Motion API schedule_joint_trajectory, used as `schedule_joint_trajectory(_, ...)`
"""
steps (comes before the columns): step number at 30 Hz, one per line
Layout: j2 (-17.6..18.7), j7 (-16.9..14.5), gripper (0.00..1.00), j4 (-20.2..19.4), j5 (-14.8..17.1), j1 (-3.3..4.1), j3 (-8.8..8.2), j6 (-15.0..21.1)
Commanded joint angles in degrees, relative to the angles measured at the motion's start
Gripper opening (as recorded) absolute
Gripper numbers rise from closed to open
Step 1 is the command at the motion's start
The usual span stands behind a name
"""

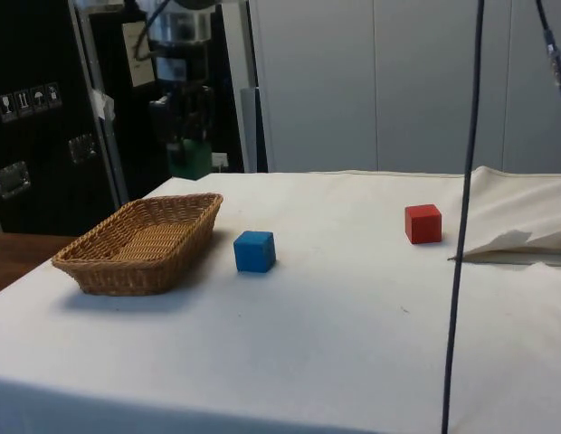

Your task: Pick up exactly two blocks and place them into the basket.

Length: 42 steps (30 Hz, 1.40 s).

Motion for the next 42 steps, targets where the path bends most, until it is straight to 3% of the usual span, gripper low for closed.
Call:
schedule_joint_trajectory(1, 0.7, 0.5, 0.01, 1.1, 0.1, 0.11, 0.17, -0.8)
schedule_joint_trajectory(15, 9.9, 2.5, 0.01, 12.4, 0.6, -0.17, 2.35, -1.4)
schedule_joint_trajectory(16, 9.2, 2.5, 0.01, 11.5, 0.1, 0.00, 2.01, -0.9)
schedule_joint_trajectory(18, 12.0, 2.6, 0.01, 14.6, 0.8, -0.29, 2.64, -1.3)
schedule_joint_trajectory(24, 16.4, 2.1, 0.01, 18.5, 2.1, -0.57, 2.92, -0.9)
schedule_joint_trajectory(25, 16.1, 2.6, 0.01, 18.2, 1.4, -0.06, 2.23, -0.8)
schedule_joint_trajectory(26, 17.1, 1.9, 0.01, 19.1, 2.4, -0.57, 2.92, -0.7)
schedule_joint_trajectory(33, 21.9, 1.2, 0.01, 22.1, 4.0, -0.46, 3.27, 0.6)
schedule_joint_trajectory(34, 21.4, 1.8, 0.01, 21.9, 3.3, -0.06, 2.58, -0.1)
schedule_joint_trajectory(35, 21.9, 1.2, 0.01, 22.1, 4.0, -0.46, 3.27, 0.6)
schedule_joint_trajectory(41, 24.6, 1.5, 0.01, 22.8, 4.0, -0.40, 4.30, 2.6)
schedule_joint_trajectory(42, 24.4, 1.8, 0.01, 22.3, 3.5, -0.06, 3.84, 2.6)
